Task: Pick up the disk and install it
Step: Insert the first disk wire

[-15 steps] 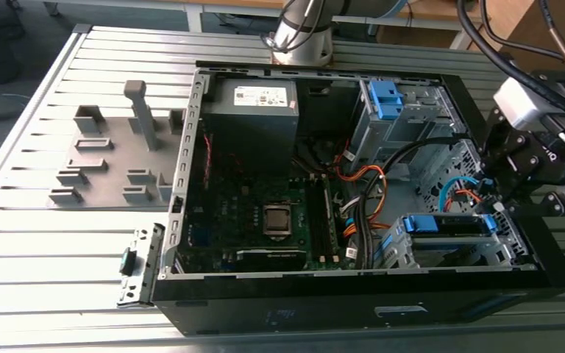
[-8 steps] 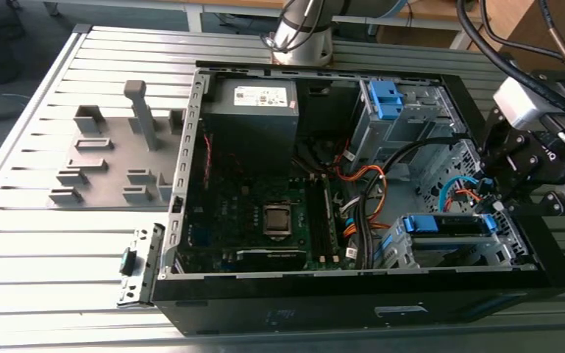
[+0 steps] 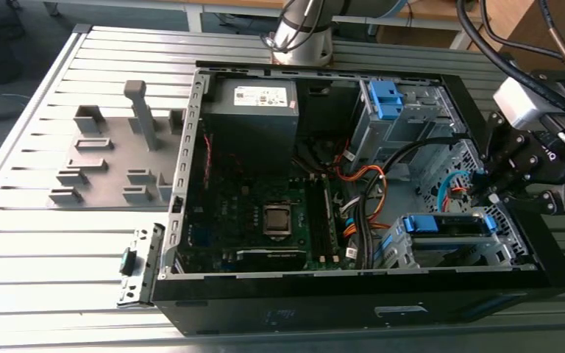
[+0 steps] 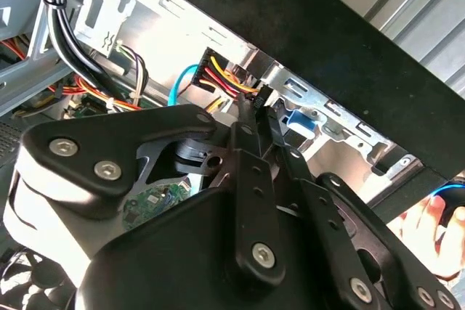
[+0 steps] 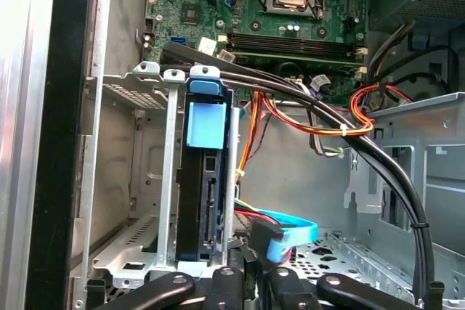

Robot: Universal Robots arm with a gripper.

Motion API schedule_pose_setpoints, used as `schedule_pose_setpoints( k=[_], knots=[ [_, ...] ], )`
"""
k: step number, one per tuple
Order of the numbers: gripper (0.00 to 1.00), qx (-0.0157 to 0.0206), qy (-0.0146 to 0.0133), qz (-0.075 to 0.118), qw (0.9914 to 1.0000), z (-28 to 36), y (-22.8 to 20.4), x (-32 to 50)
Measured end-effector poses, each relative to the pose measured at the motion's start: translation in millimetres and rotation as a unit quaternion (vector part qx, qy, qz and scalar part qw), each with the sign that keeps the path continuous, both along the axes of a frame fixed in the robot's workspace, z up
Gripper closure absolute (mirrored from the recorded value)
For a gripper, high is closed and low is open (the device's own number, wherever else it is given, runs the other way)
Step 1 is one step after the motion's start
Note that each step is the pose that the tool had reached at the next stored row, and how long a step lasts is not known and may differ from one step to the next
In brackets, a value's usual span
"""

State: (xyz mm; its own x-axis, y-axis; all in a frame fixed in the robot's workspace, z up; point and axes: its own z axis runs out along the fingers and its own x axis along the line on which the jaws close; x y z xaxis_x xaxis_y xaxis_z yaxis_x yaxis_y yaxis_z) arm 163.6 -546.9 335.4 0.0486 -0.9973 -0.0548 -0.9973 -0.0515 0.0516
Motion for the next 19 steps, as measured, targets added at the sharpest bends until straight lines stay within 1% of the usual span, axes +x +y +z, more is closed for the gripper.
schedule_pose_setpoints(
  k=[7,10,14,19],
  knots=[
    [0.81,0.0004,0.0,0.0,1.0,0.0,-0.1,-0.5],
    [0.81,0.0004,-0.001,0.0,1.0,0.0,-1.1,-6.3],
    [0.81,0.0004,-0.0029,0.0,1.0,0.0,-5.9,-15.3],
    [0.81,0.0004,-0.0042,0.0,0.99999,0.0,-13.9,-20.4]
  ],
)
